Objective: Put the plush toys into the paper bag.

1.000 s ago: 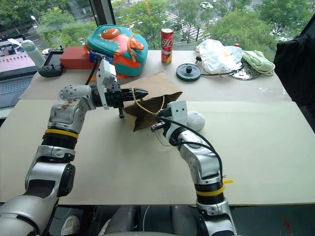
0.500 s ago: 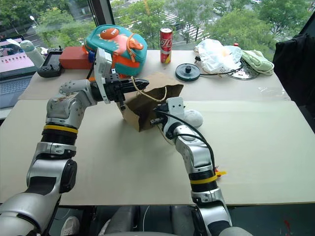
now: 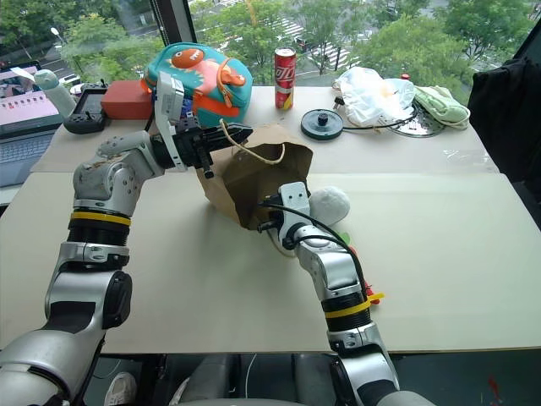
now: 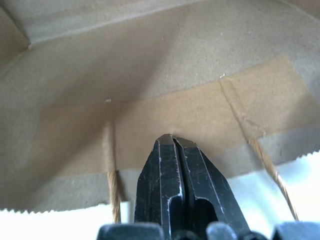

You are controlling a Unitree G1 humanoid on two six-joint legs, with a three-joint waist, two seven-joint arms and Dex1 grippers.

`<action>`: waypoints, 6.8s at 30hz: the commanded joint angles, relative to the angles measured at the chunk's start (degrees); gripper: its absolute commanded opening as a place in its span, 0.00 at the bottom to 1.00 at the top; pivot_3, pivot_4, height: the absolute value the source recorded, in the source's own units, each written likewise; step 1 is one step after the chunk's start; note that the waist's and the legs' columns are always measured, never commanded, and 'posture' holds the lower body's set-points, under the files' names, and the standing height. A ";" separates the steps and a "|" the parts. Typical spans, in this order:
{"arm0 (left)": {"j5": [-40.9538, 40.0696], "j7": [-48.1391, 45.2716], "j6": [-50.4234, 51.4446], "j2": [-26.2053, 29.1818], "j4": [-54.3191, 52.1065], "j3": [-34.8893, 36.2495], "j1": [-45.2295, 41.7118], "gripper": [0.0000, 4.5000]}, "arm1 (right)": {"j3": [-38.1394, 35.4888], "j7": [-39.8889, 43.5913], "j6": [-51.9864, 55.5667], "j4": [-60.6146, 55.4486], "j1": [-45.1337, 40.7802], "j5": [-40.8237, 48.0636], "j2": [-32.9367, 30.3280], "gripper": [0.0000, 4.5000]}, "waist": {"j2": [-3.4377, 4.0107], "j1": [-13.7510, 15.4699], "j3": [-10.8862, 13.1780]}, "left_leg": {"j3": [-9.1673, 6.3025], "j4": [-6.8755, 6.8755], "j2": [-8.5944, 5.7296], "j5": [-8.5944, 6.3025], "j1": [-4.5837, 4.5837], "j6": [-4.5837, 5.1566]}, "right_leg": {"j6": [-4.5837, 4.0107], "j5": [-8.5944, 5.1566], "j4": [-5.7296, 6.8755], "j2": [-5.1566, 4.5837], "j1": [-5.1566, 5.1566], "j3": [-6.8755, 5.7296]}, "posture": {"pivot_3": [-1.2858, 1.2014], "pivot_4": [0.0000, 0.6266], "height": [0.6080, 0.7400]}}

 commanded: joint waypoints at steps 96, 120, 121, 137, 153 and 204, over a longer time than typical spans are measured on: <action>-3.28 4.13 3.66 -0.94 -3.50 1.76 0.86 0.00 | -6.23 -3.07 22.26 -18.95 -17.17 14.91 -5.07 0.99 | 0.05 1.31 0.01 | 0.06 -0.04 -0.01 0.03 -0.52 -0.04 | -0.02 0.01 0.25 -0.04 -0.54 0.00 | 0.52 0.24 0.99; -3.28 3.73 3.76 -0.84 -3.47 1.44 1.26 0.00 | -28.92 9.52 46.78 -50.87 13.10 24.92 -37.47 0.99 | 0.05 1.28 0.02 | 0.07 -0.04 -0.04 0.02 -0.52 -0.02 | 0.02 -0.02 -0.18 -0.02 -0.47 0.04 | 0.52 0.24 0.99; -3.29 3.75 3.76 -0.84 -3.42 1.46 1.25 0.00 | -28.20 9.23 46.97 -51.68 15.31 24.53 -37.87 0.99 | 0.05 1.24 0.01 | 0.08 -0.03 -0.02 0.02 -0.51 -0.02 | 0.03 -0.03 -0.17 0.01 -0.47 0.06 | 0.52 0.24 0.99; -3.13 3.37 3.47 -1.19 -2.44 1.18 0.66 0.00 | -18.28 3.38 36.46 -46.95 27.40 16.28 -30.69 0.68 | 0.05 1.45 0.01 | 0.11 0.07 -0.07 0.05 -0.48 -0.04 | 0.13 -0.08 -0.15 -0.03 -0.41 0.09 | 0.52 0.24 0.99; -2.80 2.01 3.42 -0.98 -2.72 -0.05 0.80 0.00 | -31.63 5.24 41.04 -49.86 9.87 21.83 -18.53 0.10 | 0.07 1.34 0.00 | 0.11 0.09 -0.06 0.07 -0.42 -0.07 | 0.09 -0.05 -0.05 -0.01 -0.41 0.12 | 0.52 0.24 0.99; -2.65 1.73 2.94 -1.56 -1.90 -0.45 0.06 0.00 | -14.58 -4.65 28.41 -19.62 -14.87 13.36 -2.74 0.98 | 0.15 0.72 -0.03 | -0.02 -0.07 -0.09 0.11 -0.56 -0.13 | -0.03 0.02 0.34 -0.12 -0.57 -0.06 | 0.52 0.24 0.99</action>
